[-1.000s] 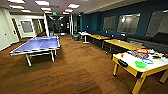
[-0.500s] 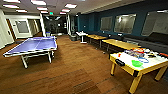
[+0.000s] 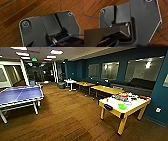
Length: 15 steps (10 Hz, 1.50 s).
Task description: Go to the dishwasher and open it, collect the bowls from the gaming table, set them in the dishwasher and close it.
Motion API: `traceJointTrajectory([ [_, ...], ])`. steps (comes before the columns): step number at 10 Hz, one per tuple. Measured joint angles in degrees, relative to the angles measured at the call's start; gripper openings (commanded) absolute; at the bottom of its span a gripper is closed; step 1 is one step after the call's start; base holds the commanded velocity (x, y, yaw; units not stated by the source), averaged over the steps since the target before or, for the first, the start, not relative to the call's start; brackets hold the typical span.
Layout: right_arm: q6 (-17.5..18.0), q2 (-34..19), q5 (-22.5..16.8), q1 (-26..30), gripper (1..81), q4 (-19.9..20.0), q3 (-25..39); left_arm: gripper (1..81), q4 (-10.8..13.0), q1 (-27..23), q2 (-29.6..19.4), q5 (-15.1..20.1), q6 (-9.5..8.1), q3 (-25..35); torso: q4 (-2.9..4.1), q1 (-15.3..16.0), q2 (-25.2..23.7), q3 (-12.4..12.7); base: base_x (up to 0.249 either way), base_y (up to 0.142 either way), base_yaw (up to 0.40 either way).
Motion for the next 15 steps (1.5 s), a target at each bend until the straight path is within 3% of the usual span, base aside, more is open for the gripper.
traceJointTrajectory([
  [15, 0.0, 0.1, 0.0, 0.0, 81.1, 0.0, 0.0, 81.1, 0.0, 0.1, 0.0, 0.0, 0.0, 0.0, 0.0, 0.0, 0.0, 0.0, 0.0, 0.0, -0.34],
])
